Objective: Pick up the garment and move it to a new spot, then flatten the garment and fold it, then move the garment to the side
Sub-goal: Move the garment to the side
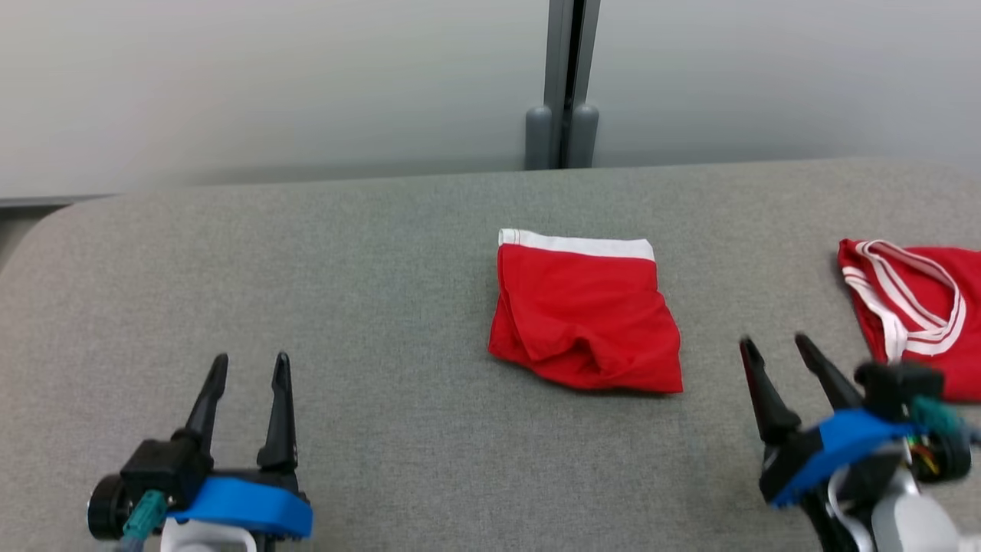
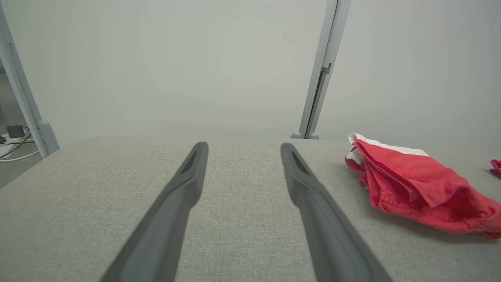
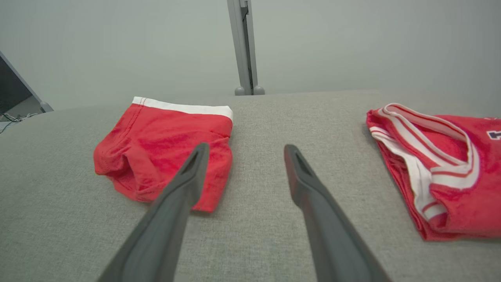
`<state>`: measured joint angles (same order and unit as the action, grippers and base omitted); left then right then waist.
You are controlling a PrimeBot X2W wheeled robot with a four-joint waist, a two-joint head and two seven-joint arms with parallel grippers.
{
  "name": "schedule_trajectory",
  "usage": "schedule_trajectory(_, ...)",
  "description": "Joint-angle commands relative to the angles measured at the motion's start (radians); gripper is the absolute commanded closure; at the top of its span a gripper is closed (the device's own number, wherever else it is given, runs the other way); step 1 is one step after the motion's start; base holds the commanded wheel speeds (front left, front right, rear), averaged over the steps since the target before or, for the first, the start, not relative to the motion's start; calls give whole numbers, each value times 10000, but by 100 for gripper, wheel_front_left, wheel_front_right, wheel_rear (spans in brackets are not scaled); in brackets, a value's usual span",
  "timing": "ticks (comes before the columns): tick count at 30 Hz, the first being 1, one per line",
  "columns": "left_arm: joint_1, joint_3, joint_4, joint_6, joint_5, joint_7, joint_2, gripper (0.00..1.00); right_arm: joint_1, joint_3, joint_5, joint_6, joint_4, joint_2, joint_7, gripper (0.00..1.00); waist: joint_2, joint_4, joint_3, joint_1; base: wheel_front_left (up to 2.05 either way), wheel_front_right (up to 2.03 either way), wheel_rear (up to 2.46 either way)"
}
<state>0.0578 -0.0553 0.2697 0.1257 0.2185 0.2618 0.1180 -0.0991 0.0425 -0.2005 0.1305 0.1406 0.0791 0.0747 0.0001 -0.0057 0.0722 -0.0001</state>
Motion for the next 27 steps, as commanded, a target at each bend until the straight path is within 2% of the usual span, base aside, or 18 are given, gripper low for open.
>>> schedule_trajectory(1, 327, -57, -55, 55, -44, 43, 74, 0, -588, -29, -58, 5, 2, 59, 500, 0, -1, 113, 279, 1, 0, 0, 0)
schedule_trajectory(8, 1359, -408, -118, 42, -82, 43, 112, 0, -3000, -178, -149, 5, 1048, -4, 3475, 0, -1, 540, 1543, 1, 0, 0, 0)
schedule_trajectory(13, 1919, -863, -265, 47, -108, 41, 65, 0, -4224, 75, 9, 5, 2561, -57, 4268, 0, -1, 1060, 2266, 1, 0, 0, 0)
schedule_trajectory(18, 2203, -1076, -207, 48, 4, 43, 92, 0, -4750, 152, -55, 5, 4054, -153, 4855, 1, -1, 1362, 2563, 1, 0, 0, 0)
schedule_trajectory(19, 2198, -1061, -201, 48, 12, 41, 86, 0, -4772, -61, -175, 5, 4198, -214, 4933, 83, -1, 1367, 2579, 1, 0, 0, 0)
schedule_trajectory(20, 2174, -1009, -215, 48, 29, 41, 92, 0, -4780, -301, -296, 13, 4244, -254, 5011, 100, -1, 1328, 2593, 1, 0, 0, 0)
schedule_trajectory(22, 2124, -954, -231, 48, 33, 41, 92, 0, -4788, -579, -331, 17, 4252, -182, 5107, 100, -1, 1272, 2586, 1, 0, 0, 0)
schedule_trajectory(23, 1967, -828, -271, 49, 31, 41, 73, 0, -4898, -1122, -472, 8, 4007, 177, 5165, 100, -1, 1055, 2548, 1, 0, 0, 0)
schedule_trajectory(24, 1967, -828, -271, 49, 31, 41, 73, 0, -4898, -1122, -472, 8, 4007, 177, 5165, 100, -1, 1055, 2548, 1, 0, 0, 0)
schedule_trajectory(27, 1866, -701, -349, 49, 4, 41, 106, 0, -5205, -2237, -845, 3, 3396, 858, 5432, 100, -1, 584, 2452, 1, 0, 0, 0)
